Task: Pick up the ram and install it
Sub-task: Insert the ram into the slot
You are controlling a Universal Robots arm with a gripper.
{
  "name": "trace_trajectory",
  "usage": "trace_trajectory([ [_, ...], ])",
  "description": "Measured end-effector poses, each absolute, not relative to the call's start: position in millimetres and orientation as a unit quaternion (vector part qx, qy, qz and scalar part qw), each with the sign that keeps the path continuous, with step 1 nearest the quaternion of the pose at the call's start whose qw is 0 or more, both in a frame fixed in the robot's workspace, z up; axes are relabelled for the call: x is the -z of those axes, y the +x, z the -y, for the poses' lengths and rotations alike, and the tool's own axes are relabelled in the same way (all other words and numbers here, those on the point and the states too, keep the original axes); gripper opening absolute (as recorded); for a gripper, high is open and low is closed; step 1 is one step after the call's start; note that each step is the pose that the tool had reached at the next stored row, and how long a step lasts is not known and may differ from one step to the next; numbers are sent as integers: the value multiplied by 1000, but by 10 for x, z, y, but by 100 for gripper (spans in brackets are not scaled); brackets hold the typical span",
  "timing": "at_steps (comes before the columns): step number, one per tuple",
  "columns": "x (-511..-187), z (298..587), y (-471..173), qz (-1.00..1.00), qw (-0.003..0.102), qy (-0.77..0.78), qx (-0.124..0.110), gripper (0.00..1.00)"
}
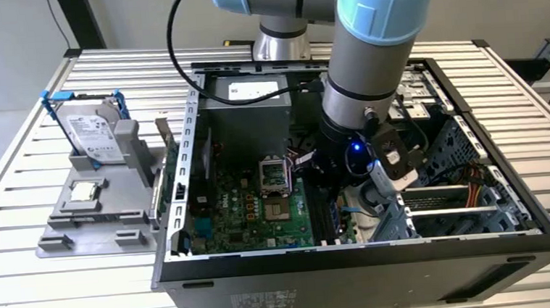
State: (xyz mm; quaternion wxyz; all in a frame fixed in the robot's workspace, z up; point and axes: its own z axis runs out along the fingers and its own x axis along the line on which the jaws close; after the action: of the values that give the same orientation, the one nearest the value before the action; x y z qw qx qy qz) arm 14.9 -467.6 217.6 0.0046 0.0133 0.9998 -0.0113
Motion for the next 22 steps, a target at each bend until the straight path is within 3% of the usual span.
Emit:
trace_trajectory([
  [22, -2072, 4664, 154, -1000, 2, 13, 12, 0],
])
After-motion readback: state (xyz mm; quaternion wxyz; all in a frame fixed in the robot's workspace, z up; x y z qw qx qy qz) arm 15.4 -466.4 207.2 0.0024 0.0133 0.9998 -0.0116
